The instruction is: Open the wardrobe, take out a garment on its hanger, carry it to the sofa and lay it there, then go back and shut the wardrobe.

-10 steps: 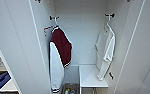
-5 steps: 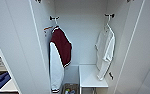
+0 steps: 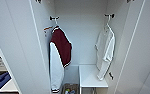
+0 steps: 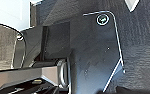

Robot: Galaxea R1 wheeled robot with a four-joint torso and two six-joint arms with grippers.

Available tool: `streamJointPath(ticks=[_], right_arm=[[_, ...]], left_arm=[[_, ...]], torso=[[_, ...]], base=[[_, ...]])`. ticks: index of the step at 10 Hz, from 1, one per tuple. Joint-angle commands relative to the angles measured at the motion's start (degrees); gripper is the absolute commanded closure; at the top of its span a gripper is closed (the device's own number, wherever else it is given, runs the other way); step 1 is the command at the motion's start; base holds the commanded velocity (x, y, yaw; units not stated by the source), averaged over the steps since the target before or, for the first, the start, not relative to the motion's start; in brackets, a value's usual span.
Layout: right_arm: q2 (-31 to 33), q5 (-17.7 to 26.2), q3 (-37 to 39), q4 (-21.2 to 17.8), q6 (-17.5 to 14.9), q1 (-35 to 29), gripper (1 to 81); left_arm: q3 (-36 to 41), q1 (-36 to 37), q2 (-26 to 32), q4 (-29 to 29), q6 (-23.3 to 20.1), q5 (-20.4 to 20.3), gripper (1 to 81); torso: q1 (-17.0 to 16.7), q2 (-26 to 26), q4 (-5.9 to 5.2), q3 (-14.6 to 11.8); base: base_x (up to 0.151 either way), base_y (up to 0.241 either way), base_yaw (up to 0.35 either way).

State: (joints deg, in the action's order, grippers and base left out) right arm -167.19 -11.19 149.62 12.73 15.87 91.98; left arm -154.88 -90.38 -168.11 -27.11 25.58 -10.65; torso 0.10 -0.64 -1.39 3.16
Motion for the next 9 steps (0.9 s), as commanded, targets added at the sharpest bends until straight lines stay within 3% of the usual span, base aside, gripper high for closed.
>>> streamJointPath(ticks=[1,9], right_arm=[[-8.71,8.55,9.98,0.63,-0.58,-0.79,1.0],[-10.47,11.81,7.70,0.63,-0.58,-2.10,1.0]], left_arm=[[-5.17,1.56,-3.29,-0.75,-0.35,4.59,1.0],[-5.52,1.83,-3.99,-0.93,-0.53,4.85,1.0]], torso=[[0.00,0.00,0.00,0.00],[0.00,0.00,0.00,-0.02]], base=[[0.000,0.000,0.000],[0.000,0.000,0.000]])
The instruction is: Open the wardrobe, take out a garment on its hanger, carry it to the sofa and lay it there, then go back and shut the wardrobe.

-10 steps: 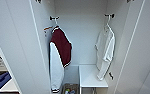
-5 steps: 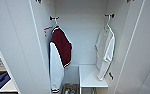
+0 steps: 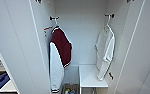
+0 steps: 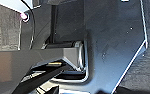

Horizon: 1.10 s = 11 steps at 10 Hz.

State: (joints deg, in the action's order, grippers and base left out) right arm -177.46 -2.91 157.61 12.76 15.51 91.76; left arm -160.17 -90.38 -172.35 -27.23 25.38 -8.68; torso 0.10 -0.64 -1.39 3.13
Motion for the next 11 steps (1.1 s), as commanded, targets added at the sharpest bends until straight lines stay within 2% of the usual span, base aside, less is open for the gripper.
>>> streamJointPath(ticks=[1,11], right_arm=[[-0.20,3.53,-0.30,0.60,-0.21,-1.88,1.0],[-0.29,3.53,-0.04,0.51,-0.21,-2.58,1.0]], left_arm=[[-0.23,1.74,0.25,-0.80,-0.33,2.88,1.0],[-0.23,1.74,0.34,-0.80,-0.33,3.14,1.0]], torso=[[0.00,0.00,0.00,0.00],[-0.09,-0.09,0.00,-0.02]], base=[[0.078,0.000,0.000],[0.098,0.000,0.000]])
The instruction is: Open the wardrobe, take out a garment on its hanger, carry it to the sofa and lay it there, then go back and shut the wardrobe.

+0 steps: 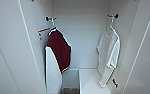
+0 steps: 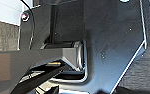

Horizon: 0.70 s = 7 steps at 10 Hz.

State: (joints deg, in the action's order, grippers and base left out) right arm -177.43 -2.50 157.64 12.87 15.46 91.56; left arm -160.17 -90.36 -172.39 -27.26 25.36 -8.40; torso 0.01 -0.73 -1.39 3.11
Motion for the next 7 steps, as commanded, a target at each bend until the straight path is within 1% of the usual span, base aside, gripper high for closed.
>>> streamJointPath(ticks=[1,7], right_arm=[[-0.49,3.11,-0.32,0.48,-0.16,-2.39,1.0],[-0.67,3.11,-0.76,0.57,-0.25,-2.56,1.0]], left_arm=[[-0.23,1.80,0.37,-0.78,-0.40,2.86,1.0],[-0.23,1.80,0.37,-0.78,-0.40,2.86,1.0]], torso=[[0.00,0.00,0.00,0.00],[0.00,0.00,0.00,0.00]], base=[[0.099,0.000,0.000],[0.093,0.000,0.000]])
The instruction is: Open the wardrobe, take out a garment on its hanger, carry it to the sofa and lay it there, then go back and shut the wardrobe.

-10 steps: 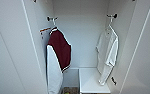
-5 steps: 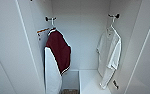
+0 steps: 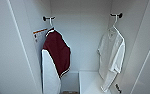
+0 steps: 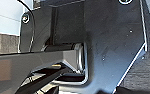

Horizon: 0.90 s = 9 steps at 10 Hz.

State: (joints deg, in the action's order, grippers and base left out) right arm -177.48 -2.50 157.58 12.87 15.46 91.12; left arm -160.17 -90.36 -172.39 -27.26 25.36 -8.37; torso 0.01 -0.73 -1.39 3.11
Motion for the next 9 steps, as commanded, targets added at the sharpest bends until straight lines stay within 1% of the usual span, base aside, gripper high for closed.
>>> streamJointPath(ticks=[1,8,9], right_arm=[[-0.53,3.11,-0.61,0.57,-0.25,-2.04,1.0],[-0.35,3.11,-0.61,0.75,-0.52,-2.13,1.0],[-0.35,3.11,-0.61,0.75,-0.52,-2.13,1.0]], left_arm=[[-0.23,1.72,0.37,-0.78,-0.40,2.84,1.0],[-0.23,1.80,0.11,-0.78,-0.40,2.84,1.0],[-0.23,1.72,0.11,-0.78,-0.40,2.84,1.0]], torso=[[0.00,0.00,0.00,0.00],[0.02,0.00,0.00,0.00],[0.00,0.00,0.00,0.00]], base=[[0.090,0.000,0.000],[0.087,0.000,0.000],[0.000,0.000,0.000]])
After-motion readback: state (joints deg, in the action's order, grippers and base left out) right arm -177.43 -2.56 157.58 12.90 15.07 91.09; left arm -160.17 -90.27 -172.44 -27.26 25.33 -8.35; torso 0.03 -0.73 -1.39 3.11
